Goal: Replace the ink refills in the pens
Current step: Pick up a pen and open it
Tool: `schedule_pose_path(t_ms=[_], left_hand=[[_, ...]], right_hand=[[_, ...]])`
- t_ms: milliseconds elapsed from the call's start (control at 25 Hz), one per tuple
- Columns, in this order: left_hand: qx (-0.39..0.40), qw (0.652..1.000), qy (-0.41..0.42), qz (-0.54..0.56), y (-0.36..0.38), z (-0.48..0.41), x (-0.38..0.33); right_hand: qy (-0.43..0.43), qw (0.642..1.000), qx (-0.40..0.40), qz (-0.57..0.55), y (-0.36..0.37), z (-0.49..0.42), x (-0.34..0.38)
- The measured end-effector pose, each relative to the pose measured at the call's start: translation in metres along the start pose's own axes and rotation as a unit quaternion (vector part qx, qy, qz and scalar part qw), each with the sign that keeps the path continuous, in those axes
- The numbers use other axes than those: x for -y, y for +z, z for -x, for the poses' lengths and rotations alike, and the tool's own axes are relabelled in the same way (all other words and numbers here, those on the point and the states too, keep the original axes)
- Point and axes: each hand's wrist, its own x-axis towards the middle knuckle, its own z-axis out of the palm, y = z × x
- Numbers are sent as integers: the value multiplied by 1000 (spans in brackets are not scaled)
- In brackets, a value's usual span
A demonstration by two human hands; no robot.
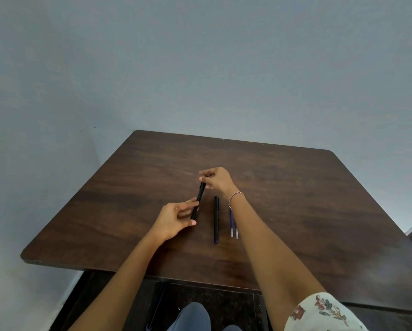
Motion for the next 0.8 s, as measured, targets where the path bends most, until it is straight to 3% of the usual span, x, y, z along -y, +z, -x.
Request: schedule_pose_path(t_ms=[120,280,440,560,720,800], left_hand=[[-5,989,-20,147,-1,6,-7],[-35,948,-47,313,-1,12,-19],[-95,942,-49,318,5,24,-27],[-145,935,-51,319,10,35,-30],[-187,966,-38,176,12,52,-17],[-215,963,-21,162,5,58,-7]], right_hand=[[-19,995,-51,-80,1,9,12],[-50,978,-93,-181,6,26,22],[-44,951,-84,-295,17,49,26],[-25,958,-29,-283,36,73,15],[18,938,-19,-347,54,100,-4],[30,917,27,-396,61,111,-12]])
